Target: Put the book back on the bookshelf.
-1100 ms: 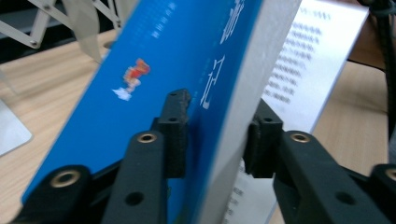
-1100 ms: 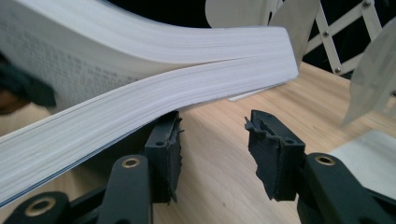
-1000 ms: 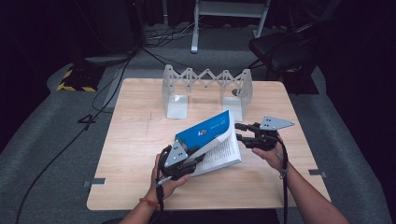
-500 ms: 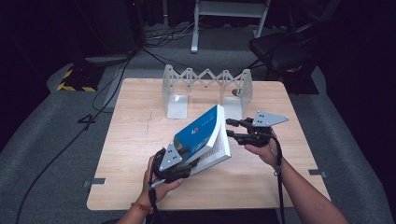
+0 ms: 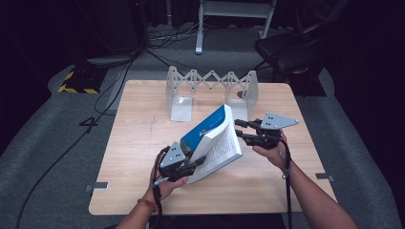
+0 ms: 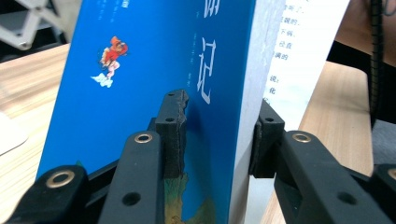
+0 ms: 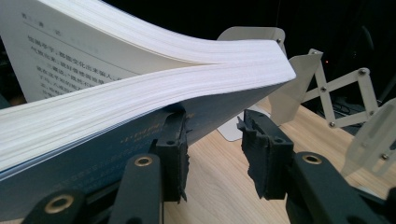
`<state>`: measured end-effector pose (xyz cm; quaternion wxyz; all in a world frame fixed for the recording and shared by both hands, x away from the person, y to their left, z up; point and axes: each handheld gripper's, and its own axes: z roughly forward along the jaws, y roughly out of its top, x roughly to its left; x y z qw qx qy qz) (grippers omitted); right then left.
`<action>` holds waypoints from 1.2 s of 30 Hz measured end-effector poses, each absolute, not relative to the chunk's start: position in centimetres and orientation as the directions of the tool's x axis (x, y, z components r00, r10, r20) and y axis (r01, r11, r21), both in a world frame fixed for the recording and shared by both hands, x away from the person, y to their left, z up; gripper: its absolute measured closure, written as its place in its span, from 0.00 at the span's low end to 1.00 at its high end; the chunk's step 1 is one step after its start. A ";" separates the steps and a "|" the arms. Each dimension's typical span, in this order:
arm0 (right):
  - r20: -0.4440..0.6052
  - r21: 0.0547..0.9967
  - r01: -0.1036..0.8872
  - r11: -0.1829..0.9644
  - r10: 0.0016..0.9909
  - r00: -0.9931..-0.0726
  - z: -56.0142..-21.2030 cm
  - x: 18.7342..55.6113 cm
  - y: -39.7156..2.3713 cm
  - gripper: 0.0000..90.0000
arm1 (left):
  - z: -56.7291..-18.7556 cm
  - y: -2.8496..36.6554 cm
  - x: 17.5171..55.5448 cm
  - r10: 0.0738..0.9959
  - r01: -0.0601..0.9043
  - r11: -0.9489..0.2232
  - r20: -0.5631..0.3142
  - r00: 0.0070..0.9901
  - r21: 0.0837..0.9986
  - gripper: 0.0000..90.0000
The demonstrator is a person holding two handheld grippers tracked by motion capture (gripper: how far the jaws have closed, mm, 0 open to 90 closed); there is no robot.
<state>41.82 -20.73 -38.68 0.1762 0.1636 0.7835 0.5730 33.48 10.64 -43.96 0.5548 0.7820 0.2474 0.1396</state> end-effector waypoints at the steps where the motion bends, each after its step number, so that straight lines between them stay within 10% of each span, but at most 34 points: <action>1: -0.085 0.958 0.055 0.283 0.459 -0.884 -38.6 41.9 -21.1 0.68 | -43.9 10.3 33.6 0.532 0.227 -0.266 -0.054 0.845 0.937 0.71; 14: -0.088 0.962 0.067 0.264 0.535 -0.840 -37.2 41.2 -24.2 0.72 | -43.8 6.4 36.2 0.467 0.201 -0.248 -0.065 0.882 0.948 0.68; 36: -0.115 0.945 0.013 0.326 0.370 -0.922 -39.6 38.2 -19.8 0.55 | -42.0 7.8 33.9 0.483 0.193 -0.444 0.053 0.874 0.875 0.49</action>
